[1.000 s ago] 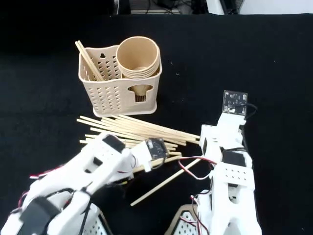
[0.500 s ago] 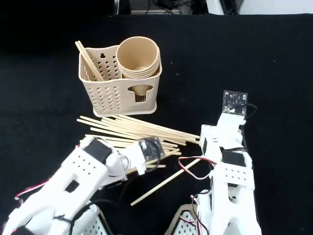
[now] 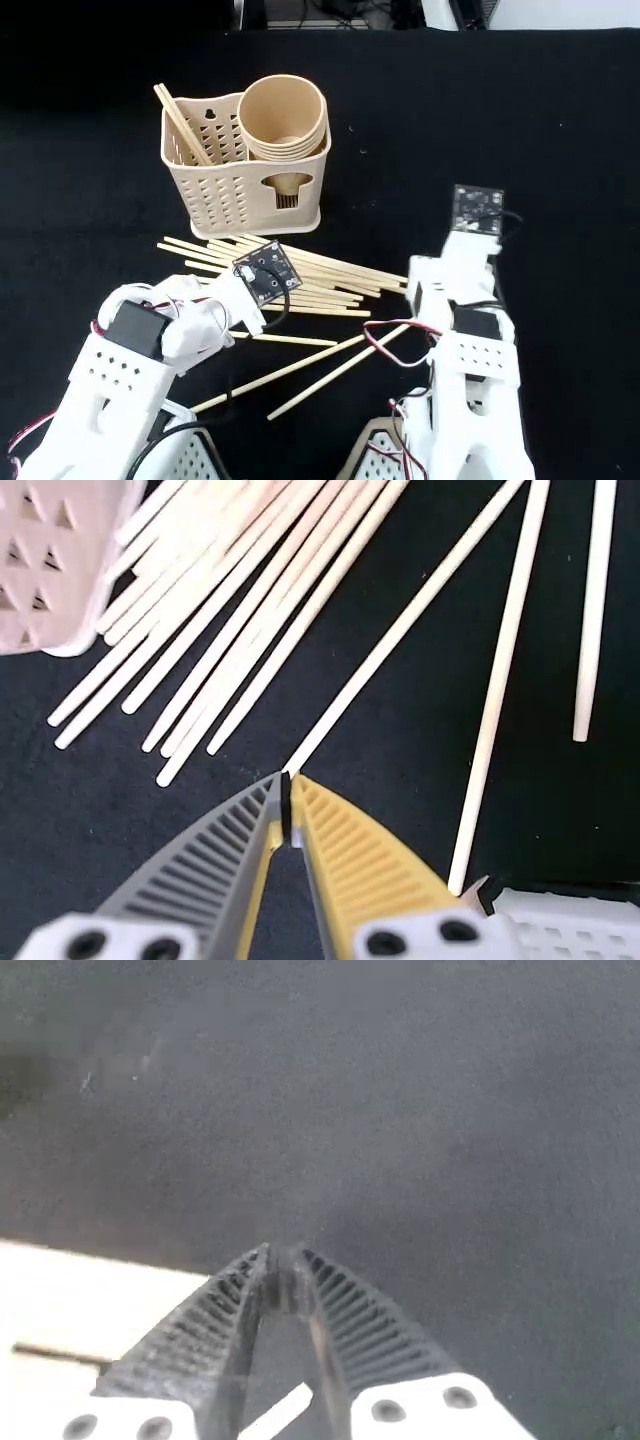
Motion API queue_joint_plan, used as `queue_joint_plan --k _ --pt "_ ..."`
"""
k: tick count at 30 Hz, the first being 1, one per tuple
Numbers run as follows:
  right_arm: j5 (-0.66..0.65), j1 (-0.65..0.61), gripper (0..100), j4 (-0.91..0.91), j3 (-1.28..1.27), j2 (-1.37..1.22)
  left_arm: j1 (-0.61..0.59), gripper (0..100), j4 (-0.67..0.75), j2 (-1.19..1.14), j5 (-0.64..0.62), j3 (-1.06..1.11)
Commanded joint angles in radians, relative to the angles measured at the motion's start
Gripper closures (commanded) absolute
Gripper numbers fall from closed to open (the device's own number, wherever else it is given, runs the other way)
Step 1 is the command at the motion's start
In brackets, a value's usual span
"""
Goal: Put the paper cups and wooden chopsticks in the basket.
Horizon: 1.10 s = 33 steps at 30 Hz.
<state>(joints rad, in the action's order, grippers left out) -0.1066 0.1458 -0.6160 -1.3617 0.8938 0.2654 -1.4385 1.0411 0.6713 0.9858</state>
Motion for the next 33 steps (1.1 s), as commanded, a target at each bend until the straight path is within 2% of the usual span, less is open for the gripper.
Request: queue_joint_plan --k 1,4,8,11,17,20,25,33 --pt "-0.103 -0.112 88.4 -0.219 0.194 0.005 -0.119 96 0.043 0.015 -0.072 -0.039" --pt "-0.189 -0.241 90.2 -0.439 0.387 -0.058 -0.314 95 0.095 0.005 -0.101 -0.035" --pt "-0.361 -0.440 85.5 -0.647 0.552 -0.194 -0.504 88 0.123 0.005 -0.098 0.028" --pt "-0.422 -0.559 81.9 -0.637 0.550 -0.278 -0.599 86 0.172 0.012 -0.098 0.097" --pt "-0.422 -0.681 81.7 -0.443 0.429 -0.358 -0.799 86 0.276 0.006 -0.098 0.234" --pt "-0.428 -0.769 81.6 -0.416 0.390 -0.374 -0.846 86 0.330 0.006 -0.095 0.315" --pt "-0.428 -0.901 81.5 -0.413 0.392 -0.443 -0.851 86 0.370 0.006 -0.101 0.389" --pt "-0.420 -0.956 81.5 -0.356 0.464 -0.630 -0.855 86 0.370 0.006 -0.157 0.430"
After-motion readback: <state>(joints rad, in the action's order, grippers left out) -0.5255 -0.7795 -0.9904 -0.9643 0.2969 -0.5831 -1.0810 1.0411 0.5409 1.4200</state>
